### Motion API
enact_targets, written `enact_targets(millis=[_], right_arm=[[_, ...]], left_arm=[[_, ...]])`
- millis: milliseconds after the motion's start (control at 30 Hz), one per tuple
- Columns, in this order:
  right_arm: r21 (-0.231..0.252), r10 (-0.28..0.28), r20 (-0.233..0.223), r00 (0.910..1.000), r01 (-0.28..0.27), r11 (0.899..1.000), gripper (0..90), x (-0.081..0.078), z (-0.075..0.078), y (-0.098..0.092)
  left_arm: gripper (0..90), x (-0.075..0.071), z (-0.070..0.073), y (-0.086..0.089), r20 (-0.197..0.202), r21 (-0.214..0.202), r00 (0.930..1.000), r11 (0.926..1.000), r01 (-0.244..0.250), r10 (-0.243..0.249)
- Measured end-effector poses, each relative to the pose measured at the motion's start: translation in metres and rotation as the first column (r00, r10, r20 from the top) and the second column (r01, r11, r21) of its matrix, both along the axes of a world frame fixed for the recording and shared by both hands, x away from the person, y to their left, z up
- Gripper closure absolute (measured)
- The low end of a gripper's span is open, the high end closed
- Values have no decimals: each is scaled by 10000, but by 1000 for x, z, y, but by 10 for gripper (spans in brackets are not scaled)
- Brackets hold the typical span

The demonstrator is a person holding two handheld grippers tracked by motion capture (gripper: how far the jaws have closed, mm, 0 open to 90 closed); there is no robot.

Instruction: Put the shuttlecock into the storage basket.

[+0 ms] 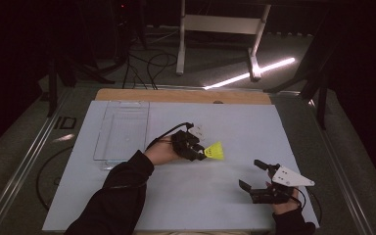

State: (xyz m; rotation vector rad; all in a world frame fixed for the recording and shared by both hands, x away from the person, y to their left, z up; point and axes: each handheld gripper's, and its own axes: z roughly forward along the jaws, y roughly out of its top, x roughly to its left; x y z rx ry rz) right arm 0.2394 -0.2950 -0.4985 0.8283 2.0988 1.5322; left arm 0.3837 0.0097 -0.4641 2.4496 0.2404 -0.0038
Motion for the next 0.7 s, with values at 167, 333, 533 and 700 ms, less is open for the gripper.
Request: enact_targets(millis=[167, 333, 533, 700], right_arm=[[-8, -2, 1, 10000, 2, 10000, 88, 0, 0, 0], [-5, -22, -13, 10000, 22, 10000, 88, 0, 0, 0], [-3, 5, -32, 10000, -5, 10000, 88, 0, 0, 1], [-45, 31, -49, 10000, -32, 10000, 88, 0, -1, 2]], left_arm=[[654, -3, 8, 3, -87, 18, 9999, 10000, -69, 69], [655, -4, 17, 9, -47, 43, 9997, 9997, -222, 222], [655, -3, 29, 20, -200, -77, 9978, 9979, -636, 634], [655, -4, 37, 28, -232, -177, 9956, 9957, -908, 903]])
